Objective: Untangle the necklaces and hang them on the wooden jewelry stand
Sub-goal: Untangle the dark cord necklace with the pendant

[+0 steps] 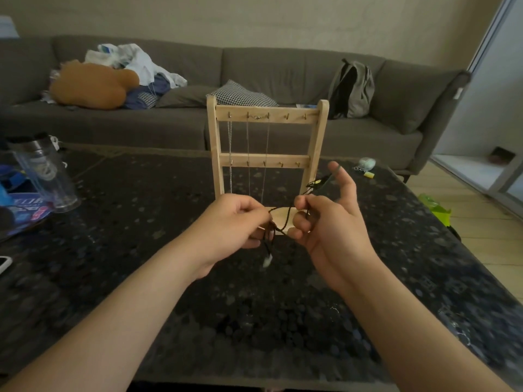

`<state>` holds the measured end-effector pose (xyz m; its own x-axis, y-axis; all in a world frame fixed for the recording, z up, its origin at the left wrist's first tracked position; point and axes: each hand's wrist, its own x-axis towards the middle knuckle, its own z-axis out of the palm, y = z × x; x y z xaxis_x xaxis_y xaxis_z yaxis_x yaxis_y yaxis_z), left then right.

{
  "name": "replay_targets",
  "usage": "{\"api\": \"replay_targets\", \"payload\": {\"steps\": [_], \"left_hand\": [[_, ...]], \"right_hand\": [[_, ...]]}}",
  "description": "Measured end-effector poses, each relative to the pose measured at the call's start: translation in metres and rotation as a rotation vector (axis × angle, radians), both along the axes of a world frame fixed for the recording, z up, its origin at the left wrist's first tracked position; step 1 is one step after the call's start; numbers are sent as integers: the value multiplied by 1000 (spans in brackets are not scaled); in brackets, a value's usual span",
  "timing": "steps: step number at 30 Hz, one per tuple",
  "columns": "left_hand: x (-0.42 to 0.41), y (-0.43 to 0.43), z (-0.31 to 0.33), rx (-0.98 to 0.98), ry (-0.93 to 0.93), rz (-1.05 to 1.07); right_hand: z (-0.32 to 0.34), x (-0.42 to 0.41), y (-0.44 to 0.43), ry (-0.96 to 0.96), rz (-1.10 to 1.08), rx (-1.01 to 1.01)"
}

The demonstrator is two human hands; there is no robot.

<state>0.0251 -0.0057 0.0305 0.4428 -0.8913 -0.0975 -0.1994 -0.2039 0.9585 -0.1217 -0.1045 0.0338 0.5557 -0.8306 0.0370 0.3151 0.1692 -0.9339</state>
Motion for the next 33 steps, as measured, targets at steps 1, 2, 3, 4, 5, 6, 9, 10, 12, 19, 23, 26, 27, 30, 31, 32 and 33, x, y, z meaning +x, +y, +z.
{"api": "replay_targets", "payload": {"steps": [1, 2, 3, 4, 5, 6, 9, 10, 12, 19, 23, 26, 27, 30, 31, 32, 33], "left_hand": [[1, -1, 1, 7, 47, 29], [2, -1, 2, 12, 100, 59], [3, -1, 4, 11, 150, 90], [4, -1, 6, 3, 188, 119], [4, -1, 7, -11, 217, 140], [5, 0, 8, -19, 231, 157], [6, -1, 6, 20, 164, 171], [7, -1, 5, 34, 131, 157], [10, 0, 2, 58, 56, 104], [14, 3, 4, 176, -82, 2], [17, 3, 2, 183, -117, -43], [16, 1, 2, 202, -138, -84], [16, 0, 2, 205, -162, -84], [15, 0, 1, 201, -183, -73], [15, 1, 0, 193, -187, -73], [16, 1, -1, 184, -196, -74], [17, 1, -2, 172, -207, -74]], "right_hand": [[-1, -1, -1, -13, -20, 33], [-1, -2, -2, -30, -38, 72], [-2, -2, -4, -48, -53, 114], [-2, -3, -5, -64, -59, 153], [-3, -3, -6, -76, -58, 189], [-3, -3, -7, -88, -53, 220], [-3, -4, -9, -119, -24, 294], [-3, -5, -9, -129, -8, 309], [-2, -5, -8, -145, 22, 313], [7, -5, -2, -132, -67, 169], [12, -6, 2, -22, -96, 11], [13, -7, 3, 61, -125, -46], [13, -8, 4, 95, -130, -71], [12, -8, 6, 158, -142, -161], [12, -8, 7, 167, -146, -191], [12, -7, 8, 168, -149, -217], [12, -7, 9, 160, -148, -237]]}}
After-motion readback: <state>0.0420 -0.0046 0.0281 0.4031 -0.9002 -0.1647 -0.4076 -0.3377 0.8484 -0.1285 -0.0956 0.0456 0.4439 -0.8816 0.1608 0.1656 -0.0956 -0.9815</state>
